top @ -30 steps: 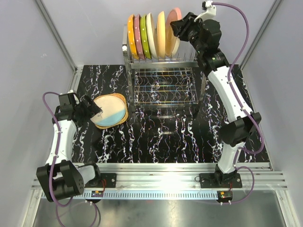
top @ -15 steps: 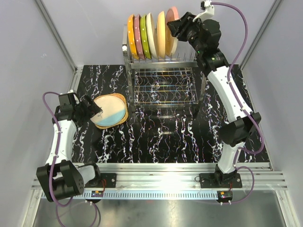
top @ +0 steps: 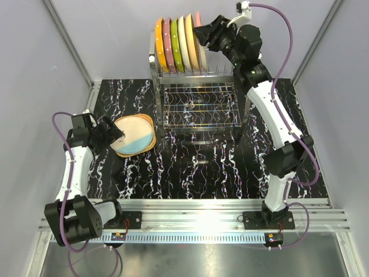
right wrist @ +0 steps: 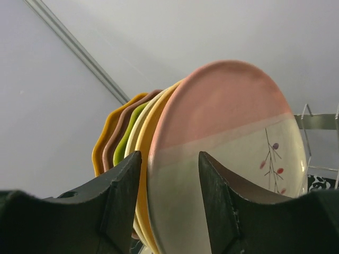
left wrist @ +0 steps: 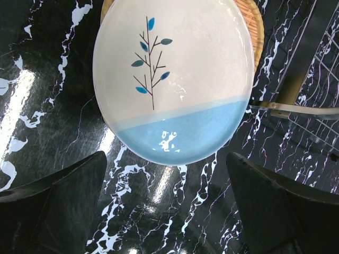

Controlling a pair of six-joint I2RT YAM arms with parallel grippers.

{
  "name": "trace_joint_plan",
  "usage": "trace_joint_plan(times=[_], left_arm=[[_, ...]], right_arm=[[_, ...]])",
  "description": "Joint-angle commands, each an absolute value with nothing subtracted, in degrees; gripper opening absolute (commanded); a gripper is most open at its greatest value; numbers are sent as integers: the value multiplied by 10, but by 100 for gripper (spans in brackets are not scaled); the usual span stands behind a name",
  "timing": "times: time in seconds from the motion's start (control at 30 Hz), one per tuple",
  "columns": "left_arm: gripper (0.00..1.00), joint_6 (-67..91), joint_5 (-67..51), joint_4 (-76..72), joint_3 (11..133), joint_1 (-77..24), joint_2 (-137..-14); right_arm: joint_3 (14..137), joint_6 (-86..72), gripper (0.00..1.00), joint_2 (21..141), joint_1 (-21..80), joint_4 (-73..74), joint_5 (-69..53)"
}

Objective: Load the plates into the dish rack
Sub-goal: Insert the plate into the dish rack, then grab a plate with the left arm

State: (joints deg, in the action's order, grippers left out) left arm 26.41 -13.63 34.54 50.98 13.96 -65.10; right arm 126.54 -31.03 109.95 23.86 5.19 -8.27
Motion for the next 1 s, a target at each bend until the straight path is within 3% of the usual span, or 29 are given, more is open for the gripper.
trace_joint_plan(times=[0.0,0.53,0.67,0.97], left_arm=[[99,261,-158,323,507,140,-653],[99,261,-160,322,505,138,-653],[99,259,-159,322,505,138,-653],[99,255,-155,323,506,138,-652]], right_arm=[[1238,-320,55,1075,247,16,-95],[1100,-302,60,975,235,-40,-46],[1117,-294,72,976,235,-36,-86],[1079,-278,76,938,235,-44,-96]])
